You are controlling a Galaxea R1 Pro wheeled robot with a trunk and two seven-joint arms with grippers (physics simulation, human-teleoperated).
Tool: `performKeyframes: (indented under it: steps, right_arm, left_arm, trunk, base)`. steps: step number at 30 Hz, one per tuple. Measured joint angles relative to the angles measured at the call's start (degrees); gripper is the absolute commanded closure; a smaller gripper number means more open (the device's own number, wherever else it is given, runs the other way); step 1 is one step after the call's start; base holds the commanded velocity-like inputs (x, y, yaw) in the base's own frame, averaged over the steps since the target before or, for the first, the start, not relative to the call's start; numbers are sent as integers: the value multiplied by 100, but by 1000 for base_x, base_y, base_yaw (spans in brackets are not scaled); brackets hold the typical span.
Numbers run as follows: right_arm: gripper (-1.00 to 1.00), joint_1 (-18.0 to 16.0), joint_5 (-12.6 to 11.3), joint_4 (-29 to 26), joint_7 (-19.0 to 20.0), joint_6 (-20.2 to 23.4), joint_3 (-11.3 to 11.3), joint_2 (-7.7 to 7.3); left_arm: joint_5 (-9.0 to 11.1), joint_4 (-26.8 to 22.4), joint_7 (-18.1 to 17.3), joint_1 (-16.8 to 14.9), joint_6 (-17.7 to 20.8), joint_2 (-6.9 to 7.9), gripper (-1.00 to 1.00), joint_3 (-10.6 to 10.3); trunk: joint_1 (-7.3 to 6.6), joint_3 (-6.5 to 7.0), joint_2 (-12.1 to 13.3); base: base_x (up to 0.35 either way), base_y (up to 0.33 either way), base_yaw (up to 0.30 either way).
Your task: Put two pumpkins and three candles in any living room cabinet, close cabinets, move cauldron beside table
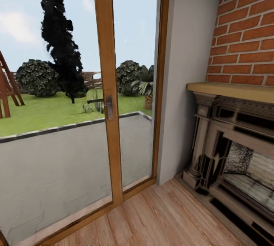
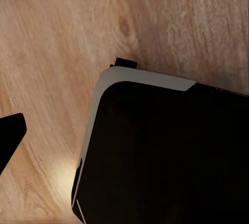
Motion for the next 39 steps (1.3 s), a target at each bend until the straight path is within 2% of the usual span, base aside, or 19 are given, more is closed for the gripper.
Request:
performKeyframes:
  steps: [5,14,23,39]
  right_arm:
    - [-100,1,0,-1,0,0,0,0]
    - [-100,1,-2,-1,3,5,-2,-5]
    - [-100,1,-3,-1,2,19,-8,-9]
    - [-100,1,-1,1,6,28,-8,-9]
  left_arm:
    - [-1,-1,0,0,1,0,-100,-5]
    - [-1,-2,-1,0,3,-1,-100,-7]
    - [-1,-2,-1,0,2,-1,-100,-7]
    - [-1,5,-1,0,9,-1,-100,-8]
  trunk:
    - [1,3,0]
    - [1,8,1]
    - [-2,-14,0]
    - [-354,235,641]
  base:
    - [-287,0,-126]
    - [-308,0,-273]
    - [-34,0,-296]
    - [0,0,-296]
